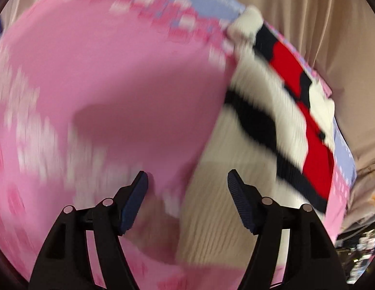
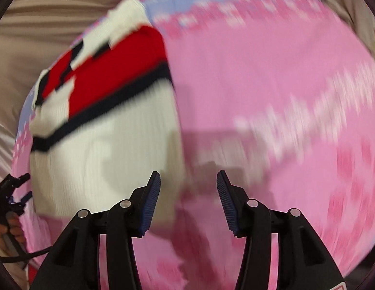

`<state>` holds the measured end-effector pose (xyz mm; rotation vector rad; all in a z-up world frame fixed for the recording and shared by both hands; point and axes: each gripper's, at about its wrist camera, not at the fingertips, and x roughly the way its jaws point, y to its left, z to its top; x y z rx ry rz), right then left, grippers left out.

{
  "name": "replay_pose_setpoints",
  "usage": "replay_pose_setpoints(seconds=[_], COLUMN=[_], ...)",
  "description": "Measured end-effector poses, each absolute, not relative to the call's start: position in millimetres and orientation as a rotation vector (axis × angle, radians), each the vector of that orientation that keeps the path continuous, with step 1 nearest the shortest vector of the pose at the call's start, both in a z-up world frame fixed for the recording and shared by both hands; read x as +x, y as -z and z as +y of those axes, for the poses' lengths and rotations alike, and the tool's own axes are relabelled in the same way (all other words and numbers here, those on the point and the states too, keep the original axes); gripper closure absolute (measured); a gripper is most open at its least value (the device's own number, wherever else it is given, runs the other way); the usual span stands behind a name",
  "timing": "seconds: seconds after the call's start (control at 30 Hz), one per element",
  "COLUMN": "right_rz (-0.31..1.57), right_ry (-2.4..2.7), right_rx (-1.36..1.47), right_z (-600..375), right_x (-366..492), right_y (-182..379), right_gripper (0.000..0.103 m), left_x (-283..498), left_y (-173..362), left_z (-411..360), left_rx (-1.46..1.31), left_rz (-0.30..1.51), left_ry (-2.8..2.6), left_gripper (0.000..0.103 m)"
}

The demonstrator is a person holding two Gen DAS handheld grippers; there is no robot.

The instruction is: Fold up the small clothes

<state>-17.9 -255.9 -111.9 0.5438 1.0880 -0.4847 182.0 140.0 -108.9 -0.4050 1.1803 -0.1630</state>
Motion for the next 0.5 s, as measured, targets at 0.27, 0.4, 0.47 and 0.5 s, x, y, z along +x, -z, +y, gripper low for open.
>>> replay_pose_setpoints(seconds=[0.27, 0.4, 0.47, 0.5], right_rz=[1.063, 0.995, 0.942, 0.925], right_ry=[0.411, 0.383, 0.382, 0.377], right_rx=[0.494, 0.577, 0.541, 0.498], right_z=[-221.9, -227.1, -225.6, -223.7], right_x=[6.5, 14.6, 3.7, -7.8], right_y=[119.7, 98.1, 74.1, 60.5], right_gripper=[0.055, 0.096, 0.097, 0.097], left_x=[173.7, 169.2, 155.6, 148.7], left_y=[107.6, 85.0, 67.2, 62.8], left_z=[88.3, 102.2, 118.1, 125.2], left_rx=[-0.228, -0.281, -0.286, -0.292], left_rz=[1.176, 1.162, 1.132, 1.134], left_ry=[0.252, 0.262, 0.256, 0.260], left_gripper=[0.084, 0.091, 0.092, 0.092])
